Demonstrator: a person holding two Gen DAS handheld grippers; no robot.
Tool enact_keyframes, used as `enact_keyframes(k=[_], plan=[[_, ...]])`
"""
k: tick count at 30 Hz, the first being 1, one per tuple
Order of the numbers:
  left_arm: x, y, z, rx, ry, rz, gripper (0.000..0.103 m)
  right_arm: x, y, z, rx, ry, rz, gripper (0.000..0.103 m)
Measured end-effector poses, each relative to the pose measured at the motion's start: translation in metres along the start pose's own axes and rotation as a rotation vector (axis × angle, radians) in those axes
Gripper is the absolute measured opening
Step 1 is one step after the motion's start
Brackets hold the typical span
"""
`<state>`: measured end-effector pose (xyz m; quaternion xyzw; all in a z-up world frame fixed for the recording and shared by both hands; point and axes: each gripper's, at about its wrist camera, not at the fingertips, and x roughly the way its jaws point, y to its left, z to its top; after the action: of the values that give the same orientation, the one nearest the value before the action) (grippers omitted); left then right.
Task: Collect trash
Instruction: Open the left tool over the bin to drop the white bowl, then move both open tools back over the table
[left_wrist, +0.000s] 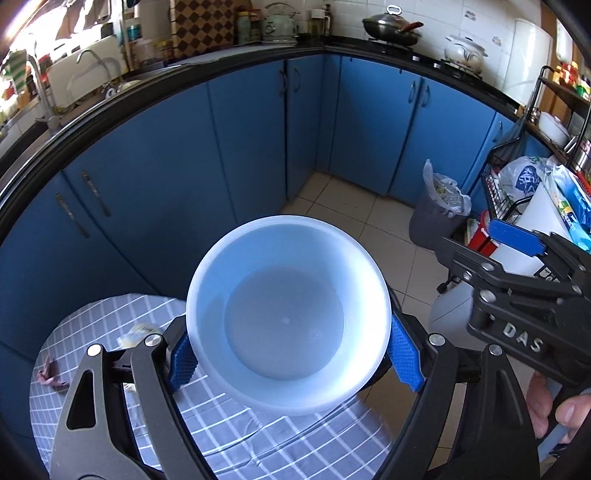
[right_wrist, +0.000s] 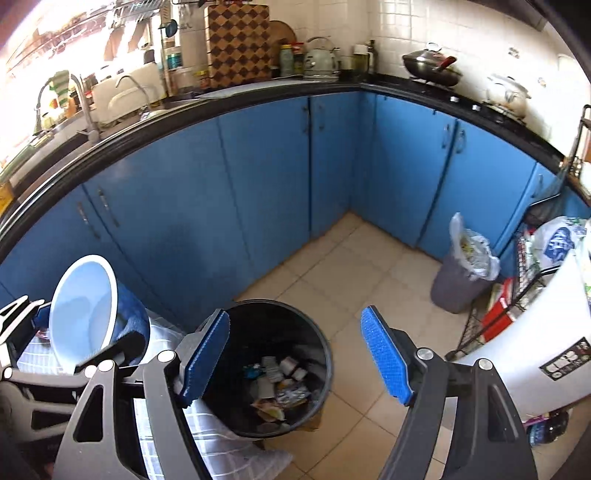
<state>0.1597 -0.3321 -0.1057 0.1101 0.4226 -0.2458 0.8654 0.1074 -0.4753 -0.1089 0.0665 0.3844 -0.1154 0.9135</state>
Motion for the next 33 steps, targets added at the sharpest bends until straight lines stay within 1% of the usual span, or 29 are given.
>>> enact_keyframes(k=[5,10,12,14,16,19,24,33], plan=[[0.017,-0.007,0.01,-0.016,0.006,-0.017,0.084,-0.002,-0.016,-0.005,0.028,0.002,-0.047,0.072],[0.027,-0.007,0.017,-0.05,0.0,-0.02,0.099,0.001,-0.026,-0.006,0.081,0.017,-0.068,0.072],[0.028,-0.007,0.018,-0.05,0.0,-0.03,0.099,0.003,-0.028,-0.007,0.089,0.027,-0.069,0.072],[0.028,-0.006,0.016,-0.038,-0.005,-0.015,0.099,0.007,-0.024,-0.006,0.084,0.037,-0.068,0.072],[0.027,-0.002,0.012,-0.036,-0.003,-0.009,0.099,0.01,-0.018,-0.007,0.077,0.045,-0.055,0.072],[0.029,0.011,0.003,-0.049,0.022,0.008,0.099,0.014,-0.006,-0.008,0.067,0.056,-0.031,0.072],[0.025,0.036,-0.013,-0.063,0.047,0.055,0.099,0.019,0.021,-0.01,0.037,0.071,0.019,0.072],[0.009,0.092,-0.045,-0.144,0.088,0.153,0.099,0.019,0.071,-0.016,-0.043,0.078,0.086,0.072]])
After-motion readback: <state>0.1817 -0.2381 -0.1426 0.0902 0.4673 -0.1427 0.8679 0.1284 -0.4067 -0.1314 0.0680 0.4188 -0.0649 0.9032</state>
